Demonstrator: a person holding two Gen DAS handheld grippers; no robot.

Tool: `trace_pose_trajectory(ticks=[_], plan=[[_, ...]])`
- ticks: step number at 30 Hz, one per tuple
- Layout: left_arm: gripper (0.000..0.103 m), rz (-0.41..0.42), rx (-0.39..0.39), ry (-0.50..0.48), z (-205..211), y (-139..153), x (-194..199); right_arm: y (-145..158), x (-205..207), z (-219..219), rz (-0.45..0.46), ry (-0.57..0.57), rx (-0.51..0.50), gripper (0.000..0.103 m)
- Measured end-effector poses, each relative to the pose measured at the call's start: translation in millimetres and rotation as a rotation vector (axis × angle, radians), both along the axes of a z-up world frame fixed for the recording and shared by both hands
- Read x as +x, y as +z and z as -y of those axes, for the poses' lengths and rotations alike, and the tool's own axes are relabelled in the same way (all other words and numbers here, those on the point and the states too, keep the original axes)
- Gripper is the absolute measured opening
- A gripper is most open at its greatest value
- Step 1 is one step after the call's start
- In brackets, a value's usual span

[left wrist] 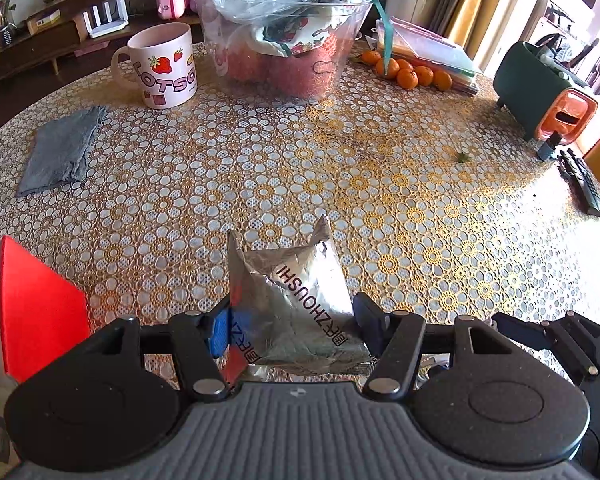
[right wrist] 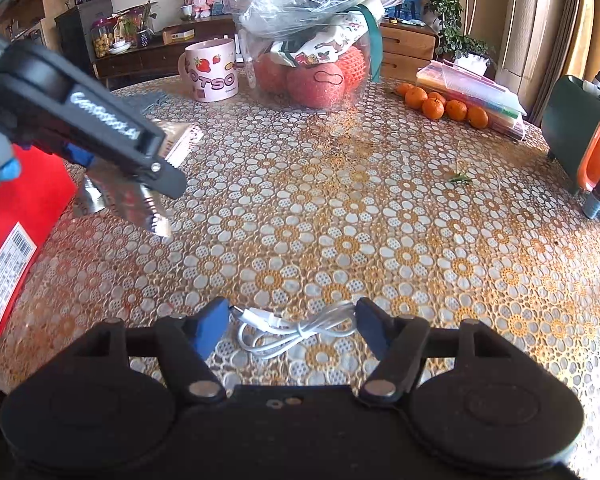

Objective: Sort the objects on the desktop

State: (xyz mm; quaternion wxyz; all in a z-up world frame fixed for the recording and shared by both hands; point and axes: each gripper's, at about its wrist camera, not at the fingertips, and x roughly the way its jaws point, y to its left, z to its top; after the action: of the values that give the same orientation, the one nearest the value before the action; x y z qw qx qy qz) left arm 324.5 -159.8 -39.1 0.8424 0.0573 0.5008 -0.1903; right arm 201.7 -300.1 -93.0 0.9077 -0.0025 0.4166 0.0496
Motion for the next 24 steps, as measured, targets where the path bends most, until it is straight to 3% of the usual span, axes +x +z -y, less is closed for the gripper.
trace_pose_trajectory(ticks=[14,24], plan=[[0.061,0.047,-0.050,-0.037,-49.2,46.6,-55.0,23.7,-32.4,-8.4,0.002,0.021,-0.021,0.063],[0.061,0.067,-0.028,-0.017,-97.8,70.0,-79.1,69.8,-44.4,-41.0,0.050,0.110,-0.001,0.062]])
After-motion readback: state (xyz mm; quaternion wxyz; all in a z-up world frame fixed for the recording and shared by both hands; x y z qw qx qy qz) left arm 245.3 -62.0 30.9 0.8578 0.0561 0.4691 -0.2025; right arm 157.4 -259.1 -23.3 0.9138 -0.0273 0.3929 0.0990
